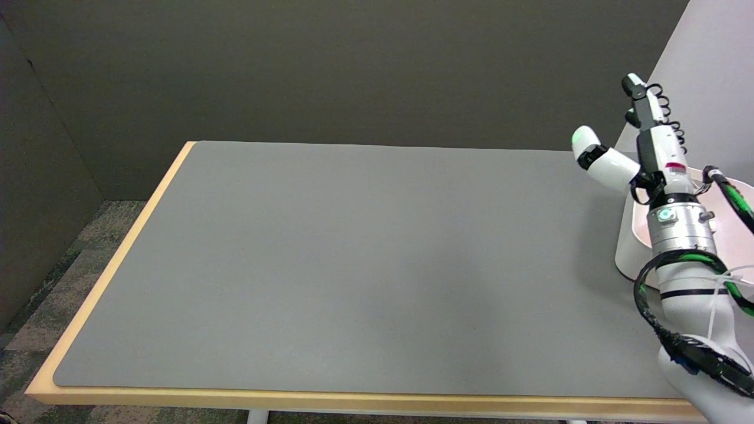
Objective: Place mango into white box.
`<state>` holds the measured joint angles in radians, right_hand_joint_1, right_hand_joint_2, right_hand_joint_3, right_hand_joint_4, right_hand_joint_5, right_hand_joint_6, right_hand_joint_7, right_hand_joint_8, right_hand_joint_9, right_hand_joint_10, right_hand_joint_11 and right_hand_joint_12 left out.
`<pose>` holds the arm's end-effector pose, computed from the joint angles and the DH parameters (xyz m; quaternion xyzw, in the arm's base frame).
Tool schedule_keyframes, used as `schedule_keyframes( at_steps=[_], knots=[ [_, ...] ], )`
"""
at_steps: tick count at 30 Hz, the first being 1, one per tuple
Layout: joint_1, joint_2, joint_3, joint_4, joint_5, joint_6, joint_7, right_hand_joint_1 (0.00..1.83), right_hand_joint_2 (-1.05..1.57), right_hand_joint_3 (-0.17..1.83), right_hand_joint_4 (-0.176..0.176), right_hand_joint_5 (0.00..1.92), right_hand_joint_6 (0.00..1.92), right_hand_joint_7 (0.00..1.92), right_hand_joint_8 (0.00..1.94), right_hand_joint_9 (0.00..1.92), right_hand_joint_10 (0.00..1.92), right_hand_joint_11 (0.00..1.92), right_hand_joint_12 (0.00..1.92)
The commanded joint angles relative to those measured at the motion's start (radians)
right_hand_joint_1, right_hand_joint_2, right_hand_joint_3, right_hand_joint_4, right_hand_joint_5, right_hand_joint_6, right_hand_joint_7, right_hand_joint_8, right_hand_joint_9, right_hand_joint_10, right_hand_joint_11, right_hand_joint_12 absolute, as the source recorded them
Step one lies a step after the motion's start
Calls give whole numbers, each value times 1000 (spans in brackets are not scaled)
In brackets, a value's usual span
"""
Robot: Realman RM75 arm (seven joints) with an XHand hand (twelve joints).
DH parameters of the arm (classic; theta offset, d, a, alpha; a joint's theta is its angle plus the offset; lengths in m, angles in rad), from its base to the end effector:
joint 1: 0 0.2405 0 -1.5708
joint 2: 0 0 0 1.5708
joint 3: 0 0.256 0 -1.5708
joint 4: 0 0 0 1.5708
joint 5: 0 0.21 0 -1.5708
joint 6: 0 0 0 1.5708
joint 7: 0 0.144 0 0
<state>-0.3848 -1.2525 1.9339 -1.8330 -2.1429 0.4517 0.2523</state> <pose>-0.1767 -0.2301 0.4374 0.5175 -0.0723 0.4441 0.7278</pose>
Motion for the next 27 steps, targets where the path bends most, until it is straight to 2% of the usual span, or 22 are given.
schedule_keyframes(
  at_steps=[1, 3, 4, 5, 7, 11, 13, 14, 15, 18, 26, 27],
  knots=[
    [-34, 32, -185, -4, -26, 68, 5, 476, 638, 959, 31, 29, 294, 12, 156, -1, 262, -1, 672],
    [-20, 55, -225, 2, -26, 77, 5, 485, 643, 919, 33, 38, 289, 12, 175, 3, 245, -1, 637],
    [-9, 66, -241, 6, -26, 79, 5, 625, 583, 958, 38, 53, 276, 72, 67, 23, 198, -1, 622],
    [-1, 71, -255, 10, -26, 79, 5, 663, 562, 976, 39, 58, 274, 93, 33, 28, 191, -1, 635],
    [5, 74, -259, 13, -26, 78, 2, 487, 615, 966, 33, 40, 304, 35, 149, -1, 286, -1, 739],
    [6, 67, -257, 13, -16, 78, 3, 491, 614, 966, 34, 40, 314, 36, 152, -1, 303, -1, 749],
    [6, 64, -259, 15, -16, 77, 3, 694, 570, 985, 36, 56, 301, 95, 35, 28, 210, -1, 634],
    [6, 64, -259, 16, -16, 77, 3, 713, 577, 993, 35, 61, 296, 106, 16, 35, 193, -1, 619],
    [6, 64, -259, 17, -16, 77, 3, 707, 592, 1000, 33, 65, 291, 111, 9, 41, 186, -1, 616],
    [6, 64, -259, 19, -16, 72, 3, 501, 627, 961, 31, 50, 317, 42, 162, -1, 316, -1, 737],
    [6, 64, -248, 28, -16, 64, 2, 510, 623, 961, 32, 50, 319, 49, 172, -1, 323, -1, 735],
    [7, 66, -248, 31, -16, 63, 0, 594, 603, 973, 30, 47, 320, 60, 143, 6, 293, 2, 696]
  ],
)
